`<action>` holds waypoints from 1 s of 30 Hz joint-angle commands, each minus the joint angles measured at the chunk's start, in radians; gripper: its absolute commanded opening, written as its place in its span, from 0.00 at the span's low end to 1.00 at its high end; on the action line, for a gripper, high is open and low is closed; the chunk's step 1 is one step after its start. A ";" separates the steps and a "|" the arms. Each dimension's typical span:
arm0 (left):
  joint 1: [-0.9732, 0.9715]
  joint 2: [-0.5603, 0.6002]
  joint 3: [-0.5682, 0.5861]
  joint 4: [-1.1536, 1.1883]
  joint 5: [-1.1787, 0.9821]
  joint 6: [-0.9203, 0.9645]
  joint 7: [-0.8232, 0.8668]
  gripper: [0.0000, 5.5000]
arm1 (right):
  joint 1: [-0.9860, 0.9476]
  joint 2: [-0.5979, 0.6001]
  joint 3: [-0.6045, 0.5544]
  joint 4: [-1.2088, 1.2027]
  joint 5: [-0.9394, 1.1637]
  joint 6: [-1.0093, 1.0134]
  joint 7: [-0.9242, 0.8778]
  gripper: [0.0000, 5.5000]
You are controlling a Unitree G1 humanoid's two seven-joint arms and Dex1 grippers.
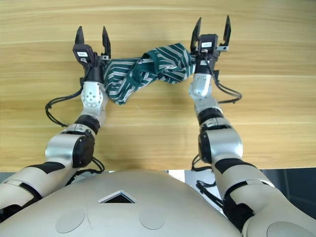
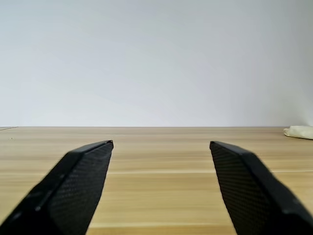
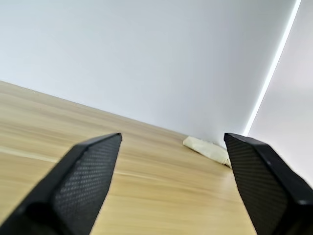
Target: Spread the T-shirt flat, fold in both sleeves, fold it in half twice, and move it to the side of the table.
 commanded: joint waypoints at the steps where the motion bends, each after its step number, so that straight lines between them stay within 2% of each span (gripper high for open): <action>1: 0.007 0.064 -0.015 0.000 0.060 -0.009 0.063 0.67 | 0.068 -0.034 0.013 -0.053 -0.030 -0.019 -0.032 0.71; 3: 0.037 0.073 -0.013 0.001 0.062 -0.020 0.072 0.67 | 0.073 -0.032 0.017 -0.048 -0.033 -0.013 -0.030 0.71; 5: 0.062 0.068 -0.009 -0.004 0.055 -0.041 0.075 0.72 | 0.072 -0.021 0.023 -0.047 -0.032 -0.009 -0.019 0.71; 13: 0.076 0.062 -0.016 -0.005 0.037 -0.038 0.027 0.72 | 0.091 -0.013 0.063 -0.074 -0.062 -0.013 -0.021 0.71; 19: 0.044 0.101 -0.042 -0.005 0.088 0.003 0.032 0.72 | 0.051 -0.015 0.064 -0.037 -0.074 0.037 -0.037 0.71; 20: 0.044 0.108 -0.051 -0.012 0.091 -0.006 0.011 0.72 | 0.051 -0.023 0.072 -0.045 -0.085 0.037 -0.032 0.71; 25: 0.094 0.115 -0.060 -0.111 -0.094 -0.057 -0.337 0.72 | 0.090 -0.095 0.077 -0.105 -0.055 -0.031 0.078 0.71; 30: 0.072 0.100 -0.028 -0.111 -0.122 -0.056 -0.338 0.72 | 0.082 -0.071 0.075 -0.088 -0.039 -0.024 0.081 0.71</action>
